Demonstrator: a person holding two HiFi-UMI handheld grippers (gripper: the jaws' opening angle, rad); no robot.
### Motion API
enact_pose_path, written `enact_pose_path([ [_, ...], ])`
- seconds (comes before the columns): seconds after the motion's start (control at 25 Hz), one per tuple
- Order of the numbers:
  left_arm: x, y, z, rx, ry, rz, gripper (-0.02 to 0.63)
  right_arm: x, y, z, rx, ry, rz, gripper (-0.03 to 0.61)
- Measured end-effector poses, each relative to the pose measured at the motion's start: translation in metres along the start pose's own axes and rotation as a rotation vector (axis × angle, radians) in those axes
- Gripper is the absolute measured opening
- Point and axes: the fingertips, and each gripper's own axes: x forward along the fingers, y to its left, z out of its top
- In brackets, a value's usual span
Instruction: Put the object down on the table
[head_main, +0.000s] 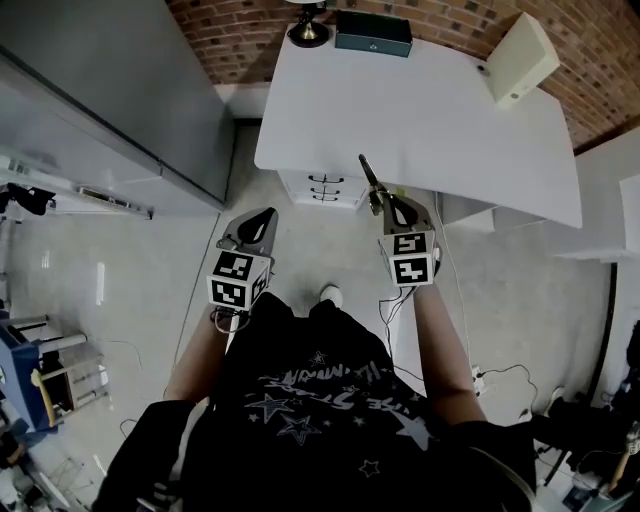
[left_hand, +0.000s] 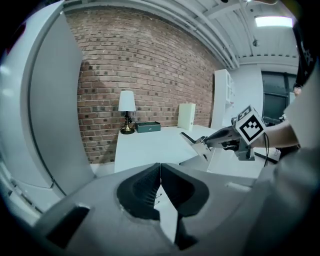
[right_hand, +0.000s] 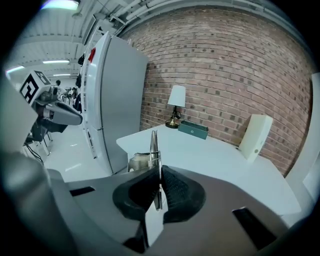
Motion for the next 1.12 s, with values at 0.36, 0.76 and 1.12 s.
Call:
enact_pose_path([
  [0.36, 0.006, 0.032, -0.002, -0.021, 0.007, 0.07, 0.02, 0.044, 0.015, 0.029, -0.133, -0.007, 0.07, 0.011],
  [0.76, 0.051, 0.096, 0.014, -0.057, -0.021, 0.045, 0.02, 0.11, 0.023, 0.08, -0.366, 0.037, 0.067, 0.012],
  [1.12, 0.093, 0.17, 0.026, -0.056, 0.011, 0.041, 0.02, 0.199, 0.052, 0.121, -0.599, 0.06, 0.117, 0.012],
])
